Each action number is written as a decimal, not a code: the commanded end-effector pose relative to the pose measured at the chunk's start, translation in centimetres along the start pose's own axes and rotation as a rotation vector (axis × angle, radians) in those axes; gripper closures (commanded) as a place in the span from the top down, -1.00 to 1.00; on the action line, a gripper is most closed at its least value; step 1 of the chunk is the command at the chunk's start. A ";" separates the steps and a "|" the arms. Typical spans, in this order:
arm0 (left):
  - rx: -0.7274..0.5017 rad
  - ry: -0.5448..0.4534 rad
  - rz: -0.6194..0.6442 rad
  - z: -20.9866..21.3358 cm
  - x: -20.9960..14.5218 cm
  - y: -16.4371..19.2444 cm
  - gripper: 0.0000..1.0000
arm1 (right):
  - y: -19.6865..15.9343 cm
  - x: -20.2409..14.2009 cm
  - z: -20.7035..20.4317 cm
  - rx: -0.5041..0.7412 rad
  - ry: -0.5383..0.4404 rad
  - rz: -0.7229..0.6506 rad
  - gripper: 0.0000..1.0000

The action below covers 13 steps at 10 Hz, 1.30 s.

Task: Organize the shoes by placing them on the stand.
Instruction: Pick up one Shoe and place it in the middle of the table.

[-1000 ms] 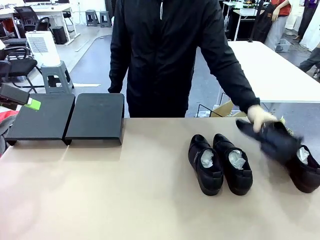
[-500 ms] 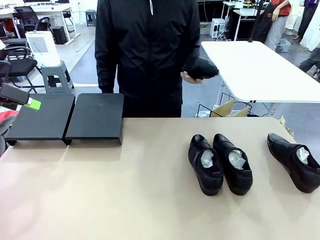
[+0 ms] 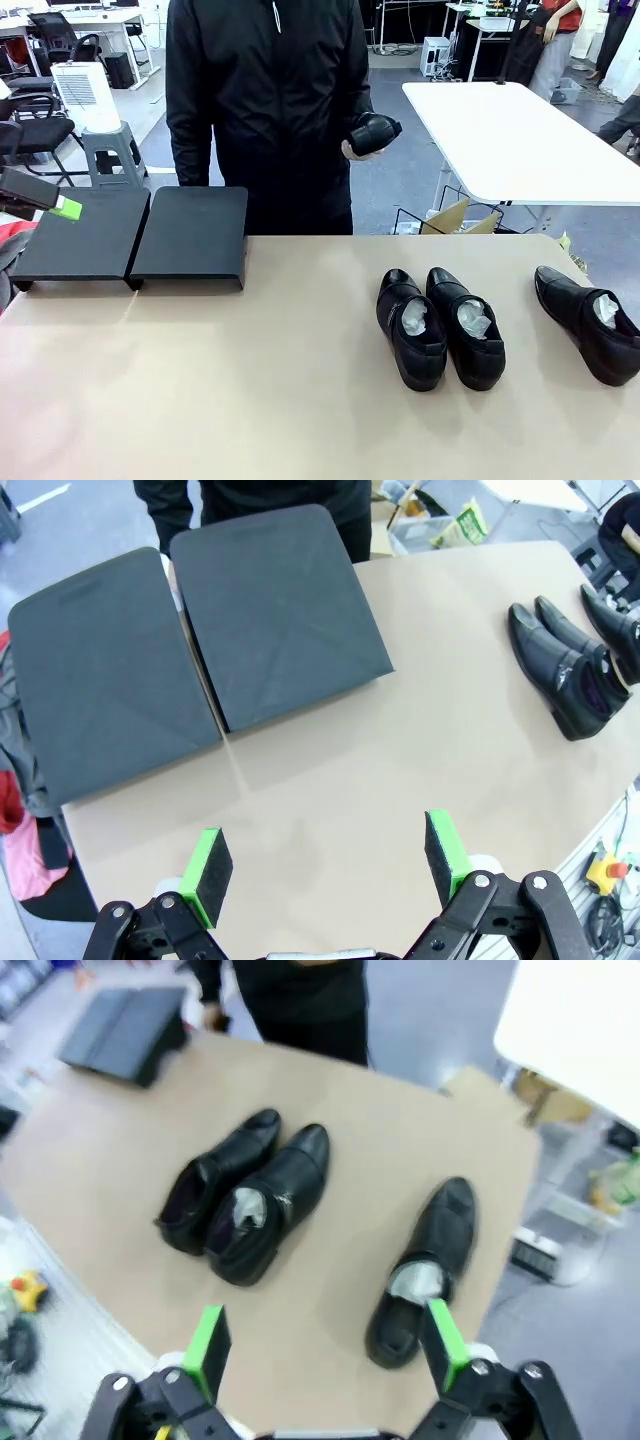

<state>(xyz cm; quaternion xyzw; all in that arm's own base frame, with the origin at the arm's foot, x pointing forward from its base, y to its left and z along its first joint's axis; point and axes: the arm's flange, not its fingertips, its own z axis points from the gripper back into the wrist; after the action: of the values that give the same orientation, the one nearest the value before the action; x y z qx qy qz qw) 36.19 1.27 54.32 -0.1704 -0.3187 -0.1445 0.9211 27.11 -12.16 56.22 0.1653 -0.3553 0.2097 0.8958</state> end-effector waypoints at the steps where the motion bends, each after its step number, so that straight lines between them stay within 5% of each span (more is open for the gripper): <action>1: -0.015 -0.005 -0.006 0.0 0.0 0.1 1.00 | 5.7 1.0 -1.3 -0.008 -0.036 0.031 1.00; 3: -0.015 -0.005 -0.006 0.0 0.0 0.1 1.00 | 9.4 0.8 -3.4 0.047 -0.012 0.119 1.00; 4: -0.015 -0.005 -0.006 0.0 0.0 0.1 1.00 | 5.3 2.8 -0.2 0.003 -0.004 0.065 1.00; 8: -0.015 -0.005 -0.006 0.0 0.0 0.1 1.00 | 6.0 3.0 -0.2 0.018 -0.002 0.077 1.00; 10: -0.015 -0.005 -0.006 0.0 0.0 0.1 1.00 | 10.8 6.0 -1.3 -0.102 0.039 0.007 1.00; 13: -0.015 -0.005 -0.006 0.0 0.0 0.1 1.00 | 18.2 11.1 -5.5 -0.173 0.242 0.050 1.00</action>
<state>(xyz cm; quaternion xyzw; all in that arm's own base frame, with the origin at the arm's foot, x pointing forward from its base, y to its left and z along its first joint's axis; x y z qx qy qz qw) 36.18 1.21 54.34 -0.1702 -0.3187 -0.1449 0.9211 26.88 7.25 61.63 0.0651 -0.3100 0.2244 0.9216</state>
